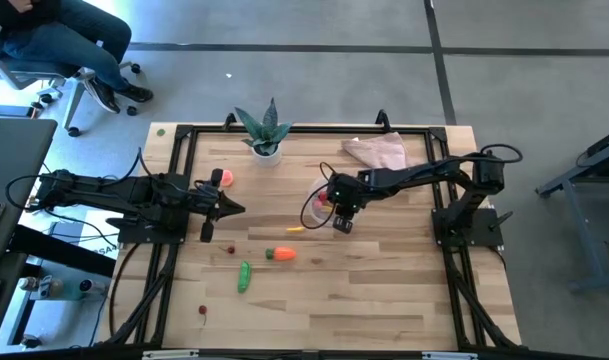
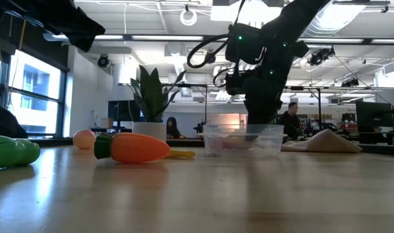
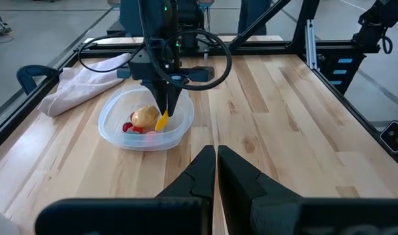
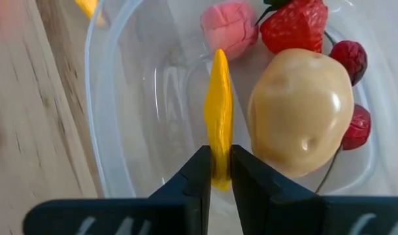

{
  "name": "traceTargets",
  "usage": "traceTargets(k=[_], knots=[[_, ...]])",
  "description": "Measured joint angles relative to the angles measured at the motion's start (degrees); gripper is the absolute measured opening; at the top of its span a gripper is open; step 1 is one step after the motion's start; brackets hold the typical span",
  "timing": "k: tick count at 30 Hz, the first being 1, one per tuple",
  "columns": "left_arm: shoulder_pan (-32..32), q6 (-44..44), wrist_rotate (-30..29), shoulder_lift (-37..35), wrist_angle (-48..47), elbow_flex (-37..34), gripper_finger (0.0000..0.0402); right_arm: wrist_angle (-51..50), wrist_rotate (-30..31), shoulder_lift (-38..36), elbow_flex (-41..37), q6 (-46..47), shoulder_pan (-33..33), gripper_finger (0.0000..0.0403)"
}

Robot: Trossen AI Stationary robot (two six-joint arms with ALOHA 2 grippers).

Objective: Pick and placing Produce into tupperware
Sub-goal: Put the yellow corn into the transparent bin, then put the pink peach into the transparent bin

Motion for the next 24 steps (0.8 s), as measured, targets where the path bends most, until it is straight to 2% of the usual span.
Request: traceTargets(k=[12,24], knots=[[0.0,-0.01,0.0,0.01,-0.01,0.0,0.0007,-0.03,0.28,0.0,0.0,0.11,0.0,0.0083],[0.0,0.0,0.0,0.02,-0.01,0.0,0.0007,-0.98,-1.61,-0.09,0.47,-0.41,0.0,0.0085]])
